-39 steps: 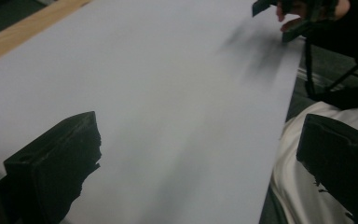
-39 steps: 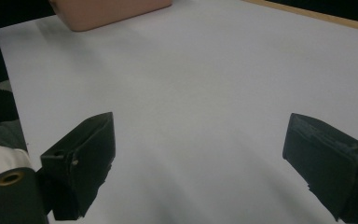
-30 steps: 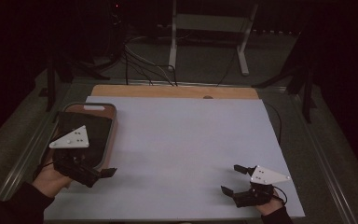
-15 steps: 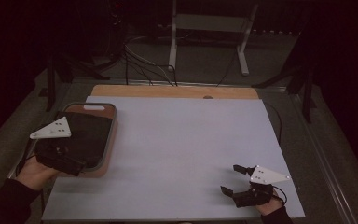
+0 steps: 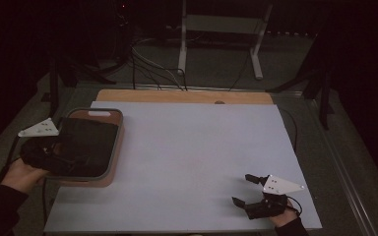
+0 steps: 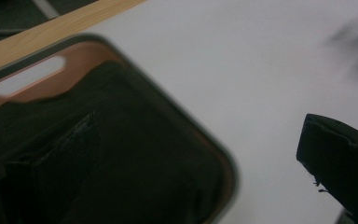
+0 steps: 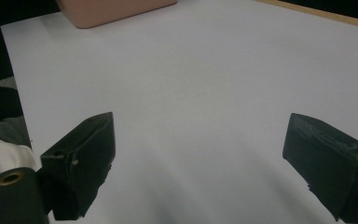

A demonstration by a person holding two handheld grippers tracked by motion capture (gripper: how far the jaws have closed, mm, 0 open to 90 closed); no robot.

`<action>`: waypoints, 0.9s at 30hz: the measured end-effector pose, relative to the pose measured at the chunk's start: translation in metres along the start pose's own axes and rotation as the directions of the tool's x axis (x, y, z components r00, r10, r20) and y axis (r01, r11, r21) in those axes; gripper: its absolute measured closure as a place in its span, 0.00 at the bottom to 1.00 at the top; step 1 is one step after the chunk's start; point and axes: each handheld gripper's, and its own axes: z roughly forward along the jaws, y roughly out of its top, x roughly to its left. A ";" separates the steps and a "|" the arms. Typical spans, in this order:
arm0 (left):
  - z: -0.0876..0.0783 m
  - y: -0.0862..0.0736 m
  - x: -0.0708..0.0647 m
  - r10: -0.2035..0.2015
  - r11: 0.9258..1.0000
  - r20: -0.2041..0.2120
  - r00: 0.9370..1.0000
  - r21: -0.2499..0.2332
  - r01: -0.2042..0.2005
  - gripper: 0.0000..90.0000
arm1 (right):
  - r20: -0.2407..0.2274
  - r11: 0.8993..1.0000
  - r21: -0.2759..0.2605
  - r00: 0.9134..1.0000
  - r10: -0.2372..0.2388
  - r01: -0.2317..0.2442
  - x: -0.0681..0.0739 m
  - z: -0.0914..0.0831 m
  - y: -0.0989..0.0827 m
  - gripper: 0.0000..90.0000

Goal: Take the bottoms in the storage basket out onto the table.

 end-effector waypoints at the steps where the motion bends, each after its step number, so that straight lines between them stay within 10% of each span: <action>1: 0.000 -0.001 0.003 -0.011 1.000 0.000 1.000 0.000 0.011 0.00 | -0.001 1.000 0.001 1.000 -0.002 0.002 0.000 0.000 0.000 0.10; 14: 0.017 -0.028 0.035 -0.111 0.993 -0.064 0.992 0.036 0.114 0.00 | -0.006 1.000 0.011 1.000 -0.004 0.004 0.001 0.001 -0.001 0.10; 27: 0.045 -0.047 0.055 -0.172 0.970 -0.142 0.975 0.146 0.193 0.00 | -0.008 1.000 0.018 1.000 -0.003 0.003 0.001 0.002 -0.001 0.10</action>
